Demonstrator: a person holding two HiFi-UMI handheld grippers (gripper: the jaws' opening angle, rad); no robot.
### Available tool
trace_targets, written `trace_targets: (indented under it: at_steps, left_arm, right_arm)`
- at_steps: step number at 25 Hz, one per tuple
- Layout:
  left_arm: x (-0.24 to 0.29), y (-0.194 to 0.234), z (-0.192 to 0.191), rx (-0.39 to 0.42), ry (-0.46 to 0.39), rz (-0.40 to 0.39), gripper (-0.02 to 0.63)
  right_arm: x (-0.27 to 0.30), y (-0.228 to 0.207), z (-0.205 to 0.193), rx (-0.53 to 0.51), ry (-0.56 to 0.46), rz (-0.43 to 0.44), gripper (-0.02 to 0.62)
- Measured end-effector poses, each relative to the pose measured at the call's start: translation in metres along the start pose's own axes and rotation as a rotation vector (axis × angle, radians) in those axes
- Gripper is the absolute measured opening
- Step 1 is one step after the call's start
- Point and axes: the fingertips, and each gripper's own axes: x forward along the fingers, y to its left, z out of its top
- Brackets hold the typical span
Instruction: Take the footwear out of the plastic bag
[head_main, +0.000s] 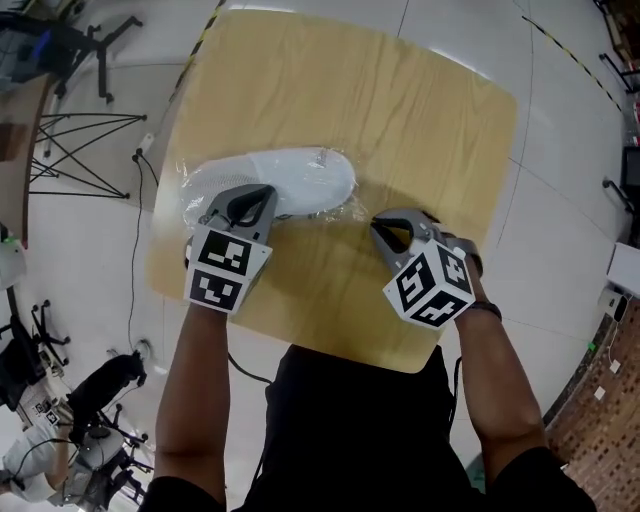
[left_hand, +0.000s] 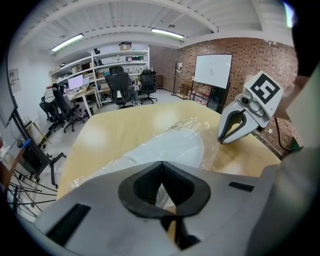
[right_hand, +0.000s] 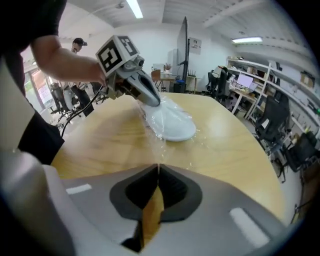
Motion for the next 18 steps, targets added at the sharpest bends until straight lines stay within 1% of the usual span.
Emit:
trace_targets:
  at_steps: [1, 3, 5, 8, 12, 14, 18]
  left_arm:
    - [0.0, 0.001, 0.0, 0.002, 0.0, -0.003, 0.009]
    - [0.0, -0.001, 0.001, 0.009, -0.002, -0.014, 0.009]
    - [0.001, -0.003, 0.001, 0.022, -0.008, -0.027, 0.009]
    - [0.001, -0.003, 0.001, 0.027, -0.023, -0.034, 0.009]
    - [-0.001, -0.003, -0.001, 0.005, -0.033, -0.031, 0.009]
    - [-0.001, -0.003, 0.0, -0.005, -0.037, -0.029, 0.009]
    - [-0.002, -0.003, 0.001, -0.002, -0.046, -0.031, 0.009]
  right_arm:
    - [-0.003, 0.002, -0.003, -0.014, -0.003, -0.004, 0.002]
    - [-0.011, 0.007, -0.006, -0.031, -0.023, -0.002, 0.002]
    - [-0.016, 0.012, -0.008, -0.022, -0.046, 0.004, 0.002]
    - [-0.021, 0.013, -0.008, 0.047, -0.087, 0.008, 0.002]
    - [-0.026, 0.009, -0.012, 0.214, -0.123, -0.002, 0.002]
    - [-0.029, 0.008, -0.019, 0.242, -0.122, -0.02, 0.002]
    - [-0.042, -0.007, -0.044, 0.262, -0.057, -0.092, 0.002]
